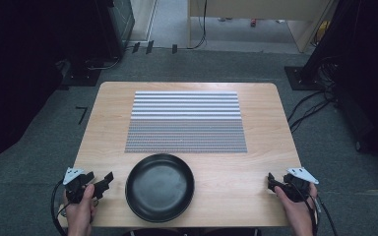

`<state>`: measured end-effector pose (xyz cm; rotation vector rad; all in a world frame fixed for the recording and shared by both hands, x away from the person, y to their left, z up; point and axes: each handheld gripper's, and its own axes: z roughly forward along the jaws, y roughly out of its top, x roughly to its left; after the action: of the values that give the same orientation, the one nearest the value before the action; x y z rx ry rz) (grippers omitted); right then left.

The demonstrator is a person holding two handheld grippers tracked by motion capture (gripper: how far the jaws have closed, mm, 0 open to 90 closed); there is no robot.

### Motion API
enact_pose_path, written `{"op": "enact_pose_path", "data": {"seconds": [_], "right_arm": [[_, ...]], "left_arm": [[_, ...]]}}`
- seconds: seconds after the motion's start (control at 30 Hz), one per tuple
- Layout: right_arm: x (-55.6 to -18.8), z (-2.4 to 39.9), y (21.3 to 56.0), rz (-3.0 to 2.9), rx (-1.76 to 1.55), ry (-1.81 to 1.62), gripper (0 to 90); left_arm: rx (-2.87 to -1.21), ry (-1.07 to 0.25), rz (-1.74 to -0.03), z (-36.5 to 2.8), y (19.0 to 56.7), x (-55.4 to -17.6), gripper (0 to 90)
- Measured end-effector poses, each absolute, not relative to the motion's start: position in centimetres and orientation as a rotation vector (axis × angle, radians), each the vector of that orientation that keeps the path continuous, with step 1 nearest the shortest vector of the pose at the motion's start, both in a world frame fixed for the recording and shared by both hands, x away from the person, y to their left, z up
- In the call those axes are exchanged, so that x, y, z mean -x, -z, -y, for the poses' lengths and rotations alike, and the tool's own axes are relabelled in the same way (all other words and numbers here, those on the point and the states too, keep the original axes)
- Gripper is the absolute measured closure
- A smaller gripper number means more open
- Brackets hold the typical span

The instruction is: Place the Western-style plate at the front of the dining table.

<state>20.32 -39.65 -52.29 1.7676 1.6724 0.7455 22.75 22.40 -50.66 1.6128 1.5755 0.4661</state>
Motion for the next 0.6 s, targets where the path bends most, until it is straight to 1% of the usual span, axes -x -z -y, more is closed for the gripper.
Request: {"op": "enact_pose_path", "data": {"seconds": [0.1, 0.37, 0.53, 0.57, 0.6], "right_arm": [[-20.2, 39.5, 52.1, -1.659, -1.77, -0.755, 19.9], [-19.4, 38.6, 49.9, -1.56, -1.76, -0.855, 23.3], [-19.1, 37.9, 48.6, -1.506, -1.779, -0.932, 29.8], [-19.1, 37.9, 48.6, -1.506, -1.779, -0.932, 29.8], [-18.9, 37.4, 48.1, -1.501, -1.754, -0.964, 32.7]], "left_arm": [[-1.609, -0.464, -1.567, -22.4, 50.5, -22.7, 18.7], [-1.595, -0.456, -1.529, -21.7, 49.8, -22.3, 18.8], [-1.585, -0.472, -1.534, -21.3, 49.4, -22.1, 17.7], [-1.585, -0.472, -1.534, -21.3, 49.4, -22.1, 17.7], [-1.583, -0.482, -1.53, -21.1, 49.2, -22.0, 17.7]]}}
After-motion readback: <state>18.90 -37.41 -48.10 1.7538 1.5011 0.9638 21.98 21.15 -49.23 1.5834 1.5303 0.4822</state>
